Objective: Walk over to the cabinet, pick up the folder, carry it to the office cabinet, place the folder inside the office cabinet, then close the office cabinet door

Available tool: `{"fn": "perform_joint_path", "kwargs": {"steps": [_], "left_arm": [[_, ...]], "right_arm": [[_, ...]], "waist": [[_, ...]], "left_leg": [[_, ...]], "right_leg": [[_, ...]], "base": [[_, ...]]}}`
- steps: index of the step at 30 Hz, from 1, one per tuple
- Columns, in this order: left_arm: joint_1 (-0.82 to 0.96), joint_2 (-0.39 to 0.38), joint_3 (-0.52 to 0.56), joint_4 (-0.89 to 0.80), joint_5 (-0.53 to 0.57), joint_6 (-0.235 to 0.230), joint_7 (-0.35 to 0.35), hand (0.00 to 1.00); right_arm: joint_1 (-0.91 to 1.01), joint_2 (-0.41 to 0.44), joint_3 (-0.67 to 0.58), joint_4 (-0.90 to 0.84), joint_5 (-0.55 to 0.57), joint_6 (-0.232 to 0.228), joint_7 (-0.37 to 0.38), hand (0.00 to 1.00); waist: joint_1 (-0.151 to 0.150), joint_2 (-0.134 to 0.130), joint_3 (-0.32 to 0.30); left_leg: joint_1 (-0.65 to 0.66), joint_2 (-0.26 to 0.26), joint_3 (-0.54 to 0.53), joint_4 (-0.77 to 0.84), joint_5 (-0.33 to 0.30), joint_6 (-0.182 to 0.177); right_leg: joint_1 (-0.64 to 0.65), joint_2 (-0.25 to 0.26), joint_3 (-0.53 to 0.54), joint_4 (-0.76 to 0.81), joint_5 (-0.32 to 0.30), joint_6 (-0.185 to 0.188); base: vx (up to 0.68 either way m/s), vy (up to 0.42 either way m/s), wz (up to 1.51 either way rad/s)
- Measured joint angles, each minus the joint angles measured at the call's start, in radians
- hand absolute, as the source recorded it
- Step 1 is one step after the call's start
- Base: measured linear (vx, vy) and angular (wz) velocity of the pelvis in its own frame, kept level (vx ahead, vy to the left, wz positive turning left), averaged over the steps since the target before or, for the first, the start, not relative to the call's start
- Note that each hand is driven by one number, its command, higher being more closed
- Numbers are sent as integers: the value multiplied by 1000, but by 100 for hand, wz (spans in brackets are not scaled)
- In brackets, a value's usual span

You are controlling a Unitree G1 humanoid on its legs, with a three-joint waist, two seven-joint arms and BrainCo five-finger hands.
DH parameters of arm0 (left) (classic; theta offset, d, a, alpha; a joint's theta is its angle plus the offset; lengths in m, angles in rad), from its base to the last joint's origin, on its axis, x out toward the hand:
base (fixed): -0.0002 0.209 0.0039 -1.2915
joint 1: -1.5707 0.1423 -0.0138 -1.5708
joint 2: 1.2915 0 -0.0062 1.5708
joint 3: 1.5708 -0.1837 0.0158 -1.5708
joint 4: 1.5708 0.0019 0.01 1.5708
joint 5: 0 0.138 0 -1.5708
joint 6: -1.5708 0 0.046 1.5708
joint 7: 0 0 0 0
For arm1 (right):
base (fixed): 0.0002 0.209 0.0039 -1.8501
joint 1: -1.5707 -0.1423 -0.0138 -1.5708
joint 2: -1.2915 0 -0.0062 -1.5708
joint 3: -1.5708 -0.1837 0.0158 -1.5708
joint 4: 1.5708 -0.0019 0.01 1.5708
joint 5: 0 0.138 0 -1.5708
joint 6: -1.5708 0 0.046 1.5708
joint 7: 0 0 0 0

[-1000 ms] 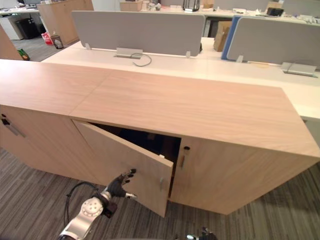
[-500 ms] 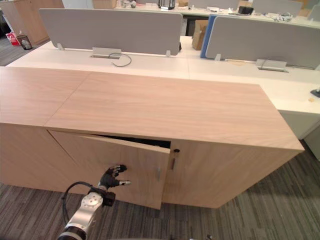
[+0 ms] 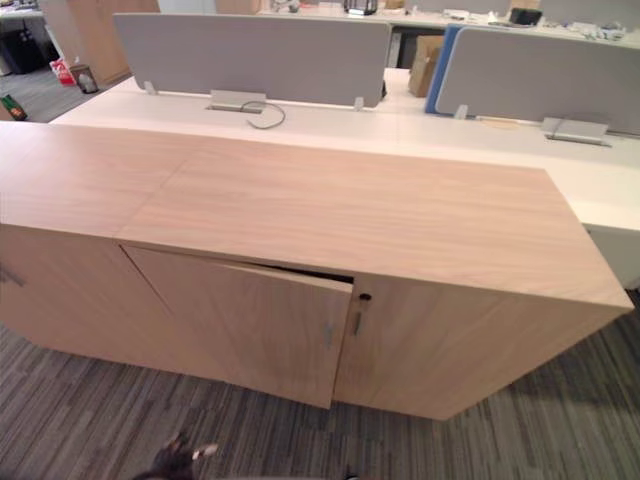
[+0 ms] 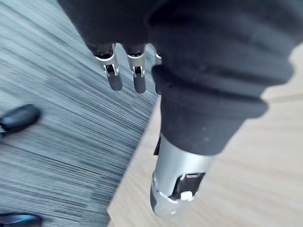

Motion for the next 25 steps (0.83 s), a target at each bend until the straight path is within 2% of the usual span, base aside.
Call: {"fn": "perform_joint_path", "kwargs": {"steps": [3, 5, 6, 7, 8, 9, 10, 11, 12, 14, 15, 16, 17, 18, 19, 20, 22, 25], "left_arm": [[40, -6, 118, 79, 8, 21, -13, 0], [71, -44, 219, 88, 29, 28, -12, 0], [78, -54, 241, 88, 31, 27, -13, 0], [86, -80, 273, 86, 32, 28, -13, 0], [91, -108, 293, 84, 29, 28, -13, 0], [92, -121, 301, 78, 27, 28, -13, 0], [97, -141, 323, 70, 23, 28, -13, 0], [98, -166, 339, 56, 3, 27, -13, 0], [98, -191, 358, 30, -25, 17, -13, 0], [95, -198, 358, 30, -46, 14, -13, 0], [93, -199, 347, 29, -63, 14, -11, 0], [92, -199, 339, 29, -82, 14, -8, 0], [86, -192, 342, 28, -92, 10, -1, 0], [83, -201, 345, 3, -106, -1, 9, 0], [79, -202, 341, -4, -112, -8, 11, 0], [63, -201, 341, -14, -112, -17, 16, 0], [54, -203, 331, -7, -111, -23, 28, 0], [29, -201, 302, 6, -111, -26, 33, 0]], "right_arm": [[-9, 5, -2, 1, -1, 6, 10, 0], [-7, 16, -47, -4, 0, 5, 10, 0], [-6, 16, -50, -5, 0, 4, 10, 0], [2, 17, -64, -23, -2, 4, 9, 0], [14, 17, -70, -44, 0, 1, 9, 0], [17, 18, -70, -53, -1, -1, 9, 0], [19, 18, -67, -63, -1, -2, 7, 0], [28, 21, -58, -83, -1, -3, 6, 0], [34, 19, -28, -113, -1, -7, 0, 0], [34, 18, -25, -120, -2, -10, -4, 0], [34, 15, -20, -129, -2, -12, -8, 0], [36, 4, 0, -146, -1, -14, -9, 0], [37, 3, 26, -143, -2, -18, -11, 0], [48, 6, 63, -152, -3, -20, -12, 0], [56, 6, 71, -157, -3, -23, -13, 0], [57, 2, 90, -155, -5, -26, -13, 0], [64, -4, 91, -154, -5, -27, -16, 0], [82, -12, 92, -146, -7, -29, -24, 0]], "waist": [[25, -3, 11], [56, 16, 49], [63, 19, 53], [69, 31, 52], [77, 48, 59], [82, 52, 65], [87, 52, 67], [97, 52, 75], [107, 40, 96], [118, 36, 92], [119, 42, 94], [119, 59, 94], [118, 57, 94], [117, 34, 85], [118, 29, 82], [123, 20, 78], [121, 29, 72], [118, 39, 43]], "left_leg": [[-84, 96, -45, 263, -110, 2], [-149, 196, -165, 527, -163, 9], [-168, 209, -212, 584, -164, 9], [-217, 231, -312, 678, -159, 7], [-240, 237, -385, 728, -154, 5], [-241, 240, -406, 741, -151, 3], [-246, 236, -442, 762, -135, -11], [-269, 226, -492, 807, -101, -6], [-303, 187, -581, 860, -123, -1], [-290, 121, -651, 771, -211, -13], [-262, 74, -706, 629, -240, -22], [-222, 51, -731, 484, -236, -9], [-196, 53, -705, 430, -257, -9], [-181, 36, -675, 382, -250, 6], [-181, 38, -663, 372, -248, 9], [-173, 21, -631, 348, -240, 13], [-124, 1, -586, 277, -218, 20], [-77, -12, -552, 194, -176, 6]], "right_leg": [[15, 13, 1, 2, -2, -3], [68, 44, 6, 6, -11, -16], [78, 51, 10, 9, -15, -21], [80, 70, 24, 18, -20, -27], [78, 81, 41, 28, -27, -29], [78, 85, 49, 31, -33, -32], [75, 88, 64, 33, -43, -35], [71, 88, 83, 45, -43, -36], [58, 81, 122, 74, -48, -37], [37, 71, 150, 86, -48, -35], [9, 75, 173, 96, -49, -35], [-11, 90, 175, 97, -47, -33], [-18, 90, 182, 97, -43, -26], [-14, 75, 184, 75, -38, -27], [-15, 67, 181, 71, -32, -26], [-34, 39, 174, 68, -10, -23], [-27, 13, 182, 48, 17, 3], [-31, 12, 197, 19, 32, 23]], "base": [[71, -112, -4], [54, -117, -10], [-8, -76, -19], [-26, -30, -28], [-29, -1, -33], [-17, 42, -43], [-22, 54, -50], [-42, 76, -68], [-59, 83, -62], [-38, 102, -60], [0, 204, -80], [7, 223, -84], [16, 206, -70], [20, 123, -50], [54, 132, -55], [55, 118, -47], [113, 110, -47], [172, 31, -25]]}}
